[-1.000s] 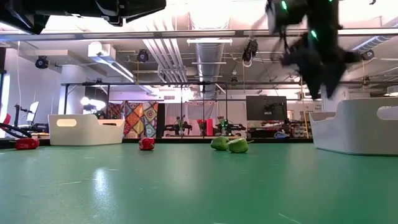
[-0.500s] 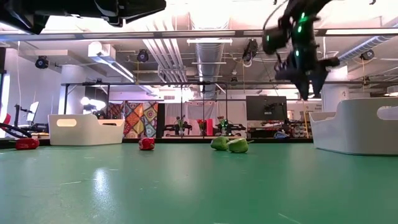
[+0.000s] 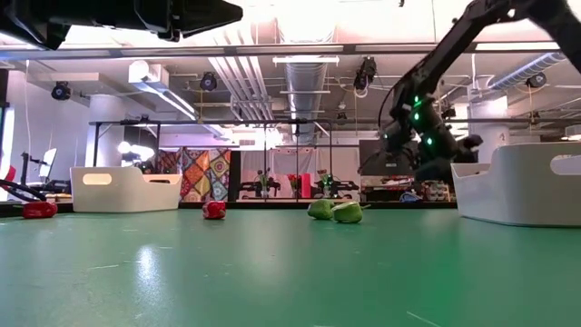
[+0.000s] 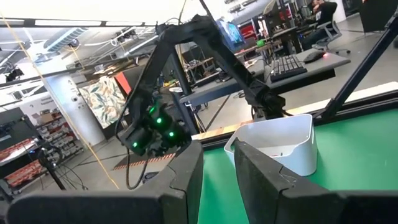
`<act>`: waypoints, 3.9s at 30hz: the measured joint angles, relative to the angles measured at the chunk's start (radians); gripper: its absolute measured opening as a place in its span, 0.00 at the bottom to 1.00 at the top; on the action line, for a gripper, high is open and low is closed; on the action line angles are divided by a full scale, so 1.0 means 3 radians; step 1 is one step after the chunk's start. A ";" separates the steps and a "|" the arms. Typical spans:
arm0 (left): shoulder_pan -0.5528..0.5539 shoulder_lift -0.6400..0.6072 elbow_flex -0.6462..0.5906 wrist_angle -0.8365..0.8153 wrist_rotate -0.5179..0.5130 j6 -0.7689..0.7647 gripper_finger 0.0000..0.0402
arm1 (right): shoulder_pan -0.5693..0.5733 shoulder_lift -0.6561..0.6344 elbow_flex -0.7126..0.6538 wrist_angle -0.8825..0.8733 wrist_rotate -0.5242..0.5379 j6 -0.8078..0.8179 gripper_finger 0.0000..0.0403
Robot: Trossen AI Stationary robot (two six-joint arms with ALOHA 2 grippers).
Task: Sort produce into baskets
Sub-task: Put the red chili pepper into the gray bin
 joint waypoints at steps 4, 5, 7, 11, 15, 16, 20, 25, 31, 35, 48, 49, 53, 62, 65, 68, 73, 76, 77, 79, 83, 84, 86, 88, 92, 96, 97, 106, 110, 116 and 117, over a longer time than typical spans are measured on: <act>0.0000 0.0000 0.0000 -0.0017 -0.0003 0.0003 0.19 | -0.0178 0.0207 0.0125 -0.0025 0.0000 -0.0103 0.60; 0.0000 0.0000 0.0000 -0.0029 -0.0003 0.0004 0.19 | -0.0218 0.0248 0.0155 -0.0023 0.0000 -0.0105 0.60; 0.0000 0.0001 0.0000 -0.0033 -0.0003 0.0005 0.19 | -0.0288 0.0333 0.0206 -0.0011 -0.0001 -0.0130 0.61; 0.0001 0.0001 0.0000 -0.0034 -0.0003 0.0005 0.19 | -0.0382 0.0475 0.0303 0.0023 -0.0105 -0.0155 0.60; 0.0001 0.0001 0.0000 -0.0044 -0.0003 0.0005 0.19 | -0.0440 0.0585 0.0338 -0.0009 -0.0228 -0.0154 0.56; 0.0001 0.0001 0.0000 -0.0047 -0.0003 0.0005 0.19 | -0.0446 0.0591 0.0338 -0.0013 -0.0250 -0.0154 0.54; 0.0001 0.0001 0.0000 -0.0055 -0.0005 0.0005 0.19 | -0.0446 0.0575 0.0319 -0.0029 -0.0282 -0.0117 0.46; 0.0001 0.0001 0.0000 -0.0057 -0.0004 0.0005 0.19 | -0.0446 0.0474 0.0306 -0.0017 -0.0313 -0.0047 0.33; 0.0001 -0.0001 0.0000 -0.0054 -0.0005 0.0005 0.19 | -0.0255 0.0225 0.0292 -0.0028 -0.0520 -0.0001 0.20; 0.0001 -0.0003 0.0000 -0.0053 -0.0005 0.0005 0.19 | 0.0150 -0.0085 0.0290 -0.0140 -0.0631 0.0161 0.19; 0.0001 -0.0003 0.0000 -0.0048 -0.0003 -0.0046 0.19 | 0.2698 -0.1254 0.0080 -0.0291 -0.0472 0.2073 0.18; 0.0001 -0.0003 0.0000 -0.0048 -0.0003 -0.0047 0.19 | 0.2826 -0.1284 0.0011 -0.0302 -0.0465 0.2247 0.18; 0.0001 -0.0003 0.0000 -0.0049 -0.0003 -0.0054 0.19 | 0.3153 -0.1321 -0.0313 -0.0378 -0.0470 0.2764 0.18; 0.0000 -0.0001 0.0000 -0.0110 -0.0003 -0.0094 0.19 | 0.3260 -0.1306 -0.1027 -0.0112 -0.0882 0.3023 0.17; 0.0000 -0.0001 0.0000 -0.0127 -0.0003 -0.0151 0.19 | 0.3268 -0.1307 -0.1137 0.0010 -0.0903 0.3019 0.18; 0.0000 -0.0001 0.0000 -0.0151 -0.0003 -0.0161 0.19 | 0.3263 -0.1299 -0.1198 0.0030 -0.0899 0.2966 0.21; 0.0000 0.0001 0.0000 -0.0208 -0.0003 -0.0318 0.19 | 0.3266 -0.1293 -0.1207 0.0031 -0.0901 0.2957 0.32; -0.0007 -0.0017 0.0000 -0.0237 -0.0009 -0.0322 0.19 | 0.3266 -0.1295 -0.1106 0.0003 -0.0900 0.2968 0.39; -0.0019 -0.0032 0.0000 -0.0277 -0.0040 -0.0322 0.19 | 0.3266 -0.1296 -0.1052 -0.0031 -0.0901 0.2993 0.40; -0.0043 -0.0060 0.0001 -0.0413 -0.0217 -0.0308 0.19 | 0.3287 -0.1297 -0.0914 -0.0130 -0.0877 0.3029 0.43; -0.0178 -0.0140 0.0001 -0.0829 -0.1000 -0.0510 0.19 | 0.3513 -0.1310 -0.0581 -0.0327 -0.0619 0.3204 0.44; -0.0230 -0.0172 0.0001 -0.0908 -0.1190 -0.0610 0.19 | 0.3614 -0.1313 -0.0492 -0.0361 -0.0539 0.3266 0.43; -0.0363 -0.0263 0.0001 -0.1067 -0.1395 -0.0832 0.20 | 0.3831 -0.1315 -0.0339 -0.0382 -0.0361 0.3368 0.42; -0.0507 -0.0389 0.0001 -0.1238 -0.1410 -0.1132 0.22 | 0.4070 -0.1316 -0.0206 -0.0363 -0.0137 0.3449 0.40; -0.0807 -0.0800 0.0225 -0.2372 -0.1240 -0.2099 0.32 | 0.4498 -0.1313 -0.0047 -0.0267 0.0378 0.3481 0.38; -0.0856 -0.1120 0.0851 -0.4586 -0.0513 -0.3615 0.43 | 0.4849 -0.1310 -0.0072 0.0193 0.1046 0.3331 0.36; -0.0849 -0.1125 0.0991 -0.5130 -0.0346 -0.3960 0.44 | 0.4918 -0.1310 -0.0108 0.0385 0.1214 0.3241 0.35; -0.0313 -0.0925 0.1315 -0.7791 0.0707 -0.5449 0.47 | 0.5095 -0.1128 -0.0530 0.2525 0.1659 0.1800 0.33; 0.0469 -0.0885 0.1140 -0.7625 0.1227 -0.4836 0.47 | 0.5007 -0.1005 -0.0676 0.3175 0.1660 0.1333 0.33; 0.1583 -0.0768 0.0667 -0.7137 0.1872 -0.3630 0.47 | 0.4912 -0.0920 -0.0755 0.3367 0.1635 0.1250 0.33; 0.1754 -0.0733 0.0588 -0.7098 0.1975 -0.3477 0.47 | 0.4913 -0.0918 -0.0762 0.3359 0.1629 0.1238 0.33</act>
